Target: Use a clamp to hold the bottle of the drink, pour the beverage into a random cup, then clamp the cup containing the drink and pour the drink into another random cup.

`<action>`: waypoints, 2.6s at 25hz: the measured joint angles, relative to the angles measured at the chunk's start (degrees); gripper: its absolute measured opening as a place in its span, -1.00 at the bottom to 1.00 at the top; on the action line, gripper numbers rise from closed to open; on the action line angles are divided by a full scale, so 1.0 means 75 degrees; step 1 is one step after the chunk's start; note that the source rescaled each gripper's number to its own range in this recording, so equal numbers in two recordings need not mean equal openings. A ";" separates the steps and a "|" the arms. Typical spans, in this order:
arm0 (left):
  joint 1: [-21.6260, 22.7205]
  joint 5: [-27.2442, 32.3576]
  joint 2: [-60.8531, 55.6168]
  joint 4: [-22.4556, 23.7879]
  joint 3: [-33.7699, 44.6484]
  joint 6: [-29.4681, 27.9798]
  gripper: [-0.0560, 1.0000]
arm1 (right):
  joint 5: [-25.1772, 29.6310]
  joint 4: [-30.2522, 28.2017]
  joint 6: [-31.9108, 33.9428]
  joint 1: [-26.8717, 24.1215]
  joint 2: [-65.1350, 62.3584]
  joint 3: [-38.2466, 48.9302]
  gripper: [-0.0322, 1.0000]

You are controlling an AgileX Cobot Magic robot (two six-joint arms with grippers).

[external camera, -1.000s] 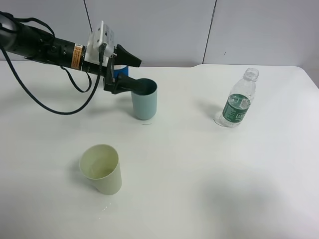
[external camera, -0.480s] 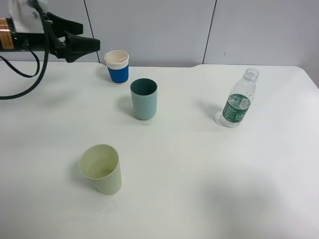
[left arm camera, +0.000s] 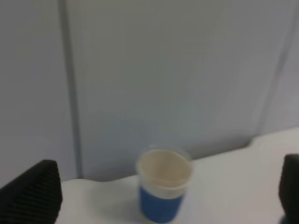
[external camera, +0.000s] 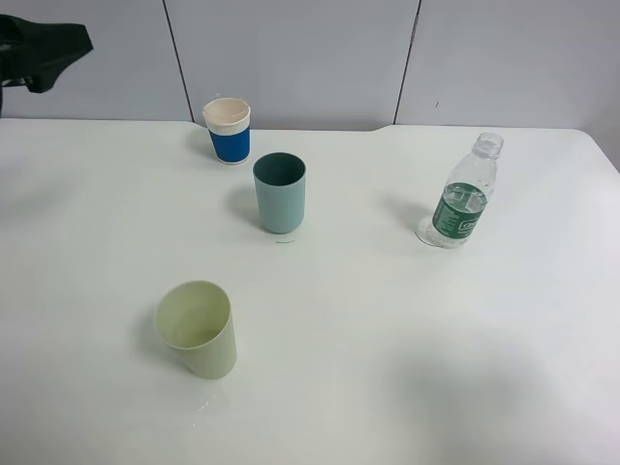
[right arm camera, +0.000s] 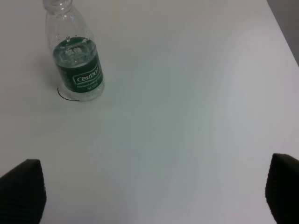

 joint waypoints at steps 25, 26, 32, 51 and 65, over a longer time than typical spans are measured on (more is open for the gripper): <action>-0.0070 1.0313 -0.6259 -0.5836 -0.0863 0.4517 0.60 | 0.0000 0.0000 0.0000 0.0000 0.0000 0.0000 0.89; -0.0070 1.0803 -0.6322 -0.6170 -0.1053 0.4983 0.60 | 0.0000 0.0000 0.0000 0.0000 0.0000 0.0000 0.89; -0.0070 1.2787 -0.6952 -0.7979 -0.1519 0.6968 0.60 | 0.0000 0.0000 0.0000 0.0000 0.0000 0.0000 0.89; -0.0747 1.4910 -0.9263 -0.8553 -0.1037 0.7203 0.60 | 0.0000 0.0000 0.0000 0.0000 0.0000 0.0000 0.89; -0.0747 1.4386 -0.9361 -0.8255 0.0420 0.7203 0.60 | 0.0000 0.0000 0.0000 0.0000 0.0000 0.0000 0.89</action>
